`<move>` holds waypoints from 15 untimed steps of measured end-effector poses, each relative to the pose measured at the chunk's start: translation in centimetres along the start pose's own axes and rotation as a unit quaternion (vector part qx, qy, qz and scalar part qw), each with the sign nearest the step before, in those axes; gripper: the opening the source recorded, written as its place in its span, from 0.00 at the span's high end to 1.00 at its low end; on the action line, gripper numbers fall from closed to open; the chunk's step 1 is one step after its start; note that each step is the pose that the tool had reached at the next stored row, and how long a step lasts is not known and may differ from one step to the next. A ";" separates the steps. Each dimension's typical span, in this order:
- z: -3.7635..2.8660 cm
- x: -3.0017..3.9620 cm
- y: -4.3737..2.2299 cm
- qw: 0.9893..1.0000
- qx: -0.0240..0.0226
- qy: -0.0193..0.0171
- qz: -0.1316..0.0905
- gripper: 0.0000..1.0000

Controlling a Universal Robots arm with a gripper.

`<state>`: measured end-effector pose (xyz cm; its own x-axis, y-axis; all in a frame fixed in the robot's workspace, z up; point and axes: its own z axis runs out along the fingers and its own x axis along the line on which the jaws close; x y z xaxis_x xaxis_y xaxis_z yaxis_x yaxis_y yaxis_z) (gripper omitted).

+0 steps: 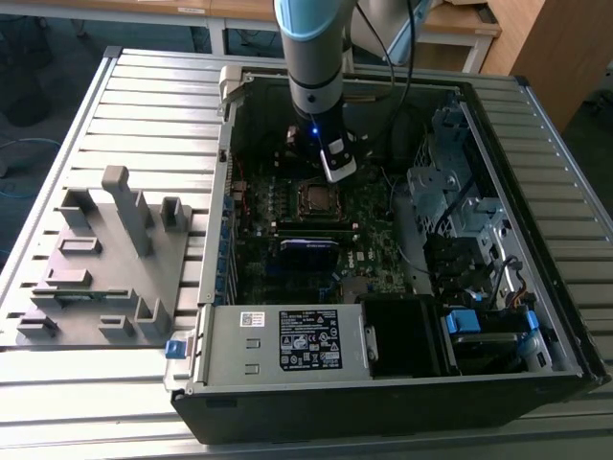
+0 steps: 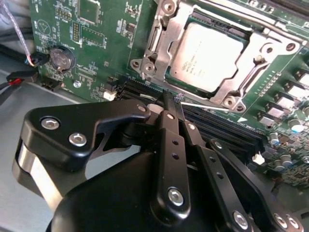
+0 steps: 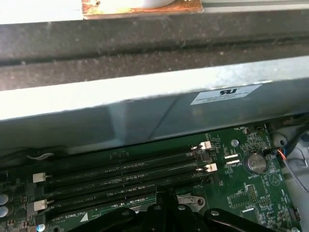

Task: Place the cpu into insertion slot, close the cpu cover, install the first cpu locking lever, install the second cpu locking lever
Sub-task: 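Install the first cpu locking lever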

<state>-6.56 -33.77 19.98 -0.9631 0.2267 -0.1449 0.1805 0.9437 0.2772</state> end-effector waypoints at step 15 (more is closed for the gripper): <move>-0.38 1.80 -0.33 0.999 0.000 -0.011 0.038 0.90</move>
<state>-8.43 -33.77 19.99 -0.9422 0.3026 -0.1435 0.2526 0.9234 0.2890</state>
